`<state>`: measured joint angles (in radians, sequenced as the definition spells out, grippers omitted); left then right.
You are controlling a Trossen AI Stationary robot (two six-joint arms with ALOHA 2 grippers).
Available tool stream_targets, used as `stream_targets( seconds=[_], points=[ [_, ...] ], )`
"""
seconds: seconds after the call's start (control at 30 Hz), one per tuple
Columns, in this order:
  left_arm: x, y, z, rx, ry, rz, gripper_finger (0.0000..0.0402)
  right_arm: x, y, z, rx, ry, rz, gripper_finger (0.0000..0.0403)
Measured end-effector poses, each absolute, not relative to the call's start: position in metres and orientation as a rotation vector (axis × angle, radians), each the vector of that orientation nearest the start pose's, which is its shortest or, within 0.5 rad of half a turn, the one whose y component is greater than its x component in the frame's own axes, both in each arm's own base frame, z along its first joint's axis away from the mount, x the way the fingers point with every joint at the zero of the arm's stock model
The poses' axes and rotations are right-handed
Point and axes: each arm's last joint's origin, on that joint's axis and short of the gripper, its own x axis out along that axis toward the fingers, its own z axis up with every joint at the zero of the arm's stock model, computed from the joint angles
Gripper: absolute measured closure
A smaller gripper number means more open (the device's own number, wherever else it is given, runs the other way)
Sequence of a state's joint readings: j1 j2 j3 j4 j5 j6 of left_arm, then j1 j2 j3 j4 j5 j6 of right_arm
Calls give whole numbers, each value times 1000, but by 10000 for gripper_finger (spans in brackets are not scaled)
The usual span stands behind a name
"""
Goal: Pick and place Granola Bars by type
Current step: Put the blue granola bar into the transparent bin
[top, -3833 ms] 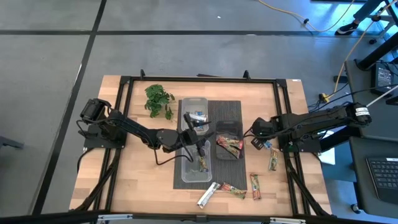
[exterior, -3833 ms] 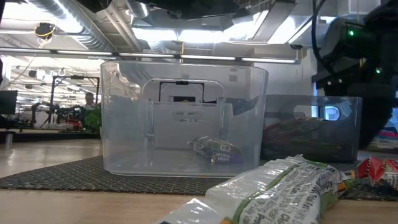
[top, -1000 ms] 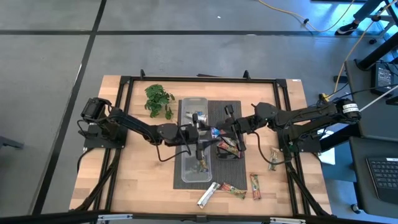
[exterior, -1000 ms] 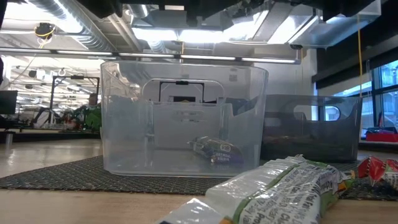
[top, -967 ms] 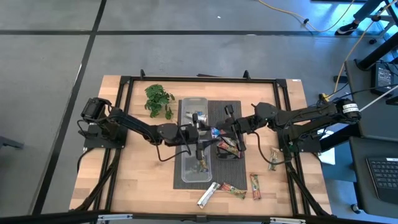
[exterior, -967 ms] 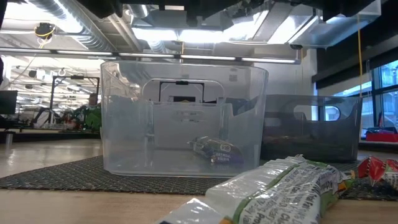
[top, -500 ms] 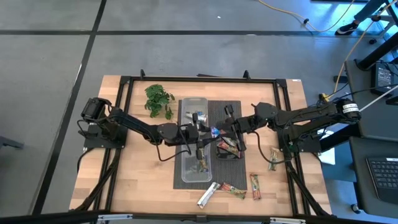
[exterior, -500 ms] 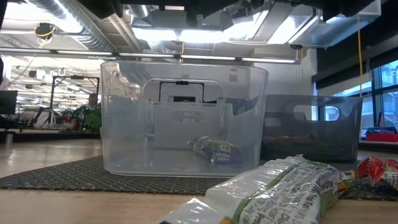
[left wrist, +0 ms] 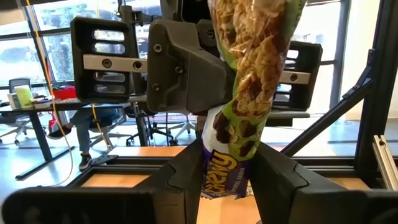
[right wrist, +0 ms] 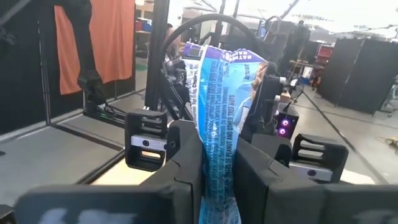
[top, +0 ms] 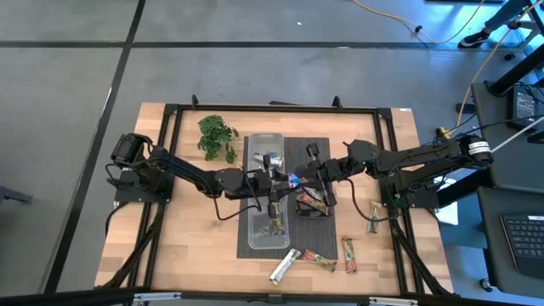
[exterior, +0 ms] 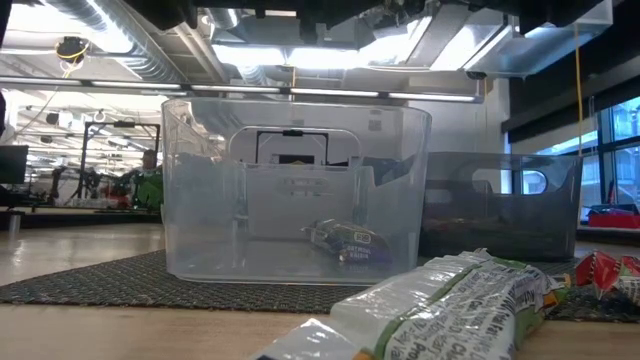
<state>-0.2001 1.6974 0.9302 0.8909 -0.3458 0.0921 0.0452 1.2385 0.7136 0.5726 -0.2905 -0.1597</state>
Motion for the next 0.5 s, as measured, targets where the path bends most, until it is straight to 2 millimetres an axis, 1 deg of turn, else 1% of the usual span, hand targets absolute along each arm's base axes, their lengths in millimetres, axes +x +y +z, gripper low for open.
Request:
stream_targets(
  seconds=[0.13, 0.4, 0.5],
  points=[
    [360, -63, 250, 59, -110, 151, 295, 271, 21, 286, -143, -60, 333, 315],
    [360, -63, 250, 58, -114, 151, 296, 269, 21, 286, -112, -44, 334, 237],
    [360, -63, 250, 59, -111, 152, 298, 266, 20, 288, -116, -43, 334, 216]
  ],
)
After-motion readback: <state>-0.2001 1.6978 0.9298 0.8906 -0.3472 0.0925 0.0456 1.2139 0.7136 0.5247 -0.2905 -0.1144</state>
